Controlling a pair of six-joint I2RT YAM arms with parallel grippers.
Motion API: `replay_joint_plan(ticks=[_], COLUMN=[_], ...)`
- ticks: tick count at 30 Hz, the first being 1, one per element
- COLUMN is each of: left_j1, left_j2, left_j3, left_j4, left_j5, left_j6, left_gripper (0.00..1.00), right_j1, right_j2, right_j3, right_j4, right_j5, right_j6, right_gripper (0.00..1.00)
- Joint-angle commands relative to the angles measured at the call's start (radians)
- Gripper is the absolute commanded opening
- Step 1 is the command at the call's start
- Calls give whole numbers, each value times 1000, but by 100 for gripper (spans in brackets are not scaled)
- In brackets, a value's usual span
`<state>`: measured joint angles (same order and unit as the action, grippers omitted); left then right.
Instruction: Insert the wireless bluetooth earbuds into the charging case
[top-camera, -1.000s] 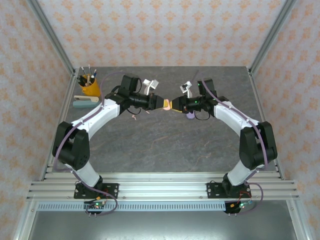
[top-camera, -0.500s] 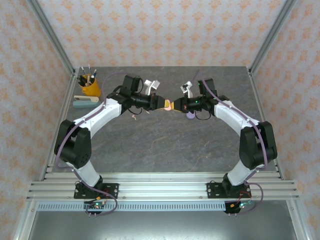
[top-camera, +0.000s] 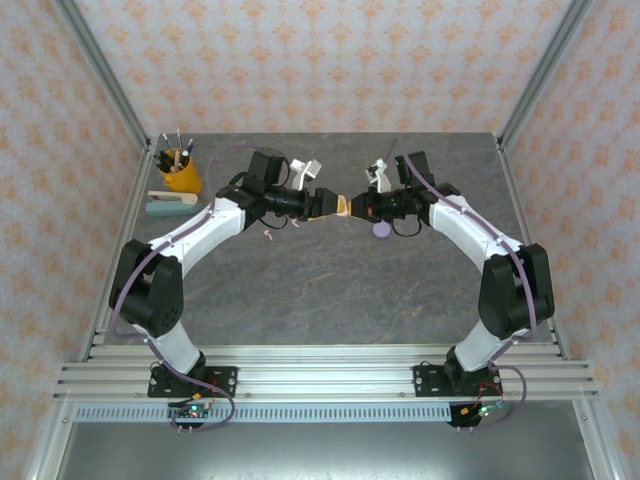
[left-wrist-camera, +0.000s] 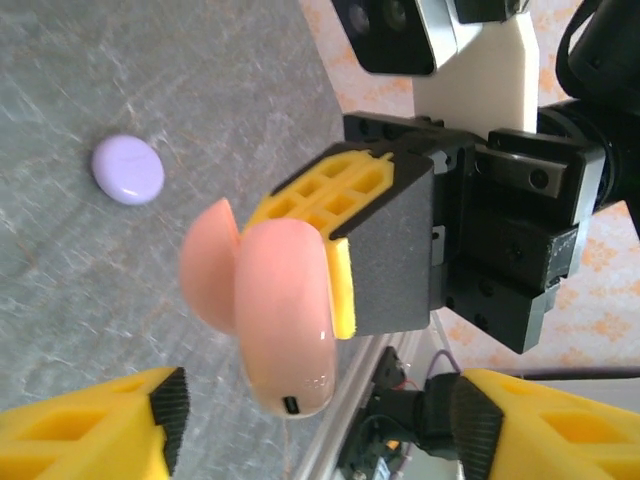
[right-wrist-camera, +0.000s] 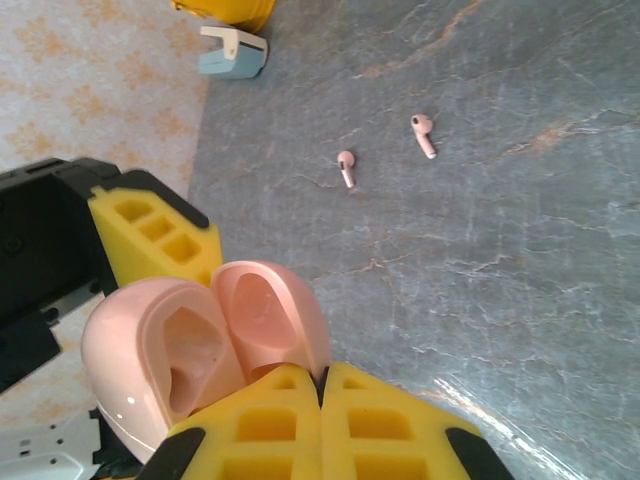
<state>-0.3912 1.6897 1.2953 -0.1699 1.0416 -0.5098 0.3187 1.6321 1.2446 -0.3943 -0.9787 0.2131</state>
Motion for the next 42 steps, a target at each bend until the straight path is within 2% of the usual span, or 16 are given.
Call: replay_joint_plan(ticks=[1, 4, 5, 6, 9, 15, 21, 30, 42], left_j1=[37, 64, 70, 76, 89, 110, 117, 120, 121], left_j2=[-39, -38, -32, -21, 32, 129, 213, 308, 347], left_j3=[46, 122, 151, 184, 283, 410, 501, 591, 604], left_j4=[-71, -246, -307, -373, -562, -771, -889, -983, -1025], left_j5=[-25, -30, -30, -26, -25, 14, 43, 96, 155], left_j6=[48, 161, 203, 248, 381, 541, 634, 704, 751], left_gripper=[79, 84, 92, 95, 97, 98, 97, 92, 81], right_j1=[-2, 0, 3, 7, 29, 52, 88, 166, 226], right_j2=[-9, 1, 4, 13, 38, 84, 94, 50, 29], right_j3=[48, 97, 117, 140, 207, 310, 353, 258, 269], right_j4=[-71, -154, -183, -214, -288, -352, -361, -257, -243], right_j5=[64, 108, 128, 150, 202, 270, 365, 537, 596], right_j6=[-66, -153, -185, -215, -305, -431, -507, -537, -587], right_gripper=[0, 0, 0, 0, 0, 0, 0, 0, 0])
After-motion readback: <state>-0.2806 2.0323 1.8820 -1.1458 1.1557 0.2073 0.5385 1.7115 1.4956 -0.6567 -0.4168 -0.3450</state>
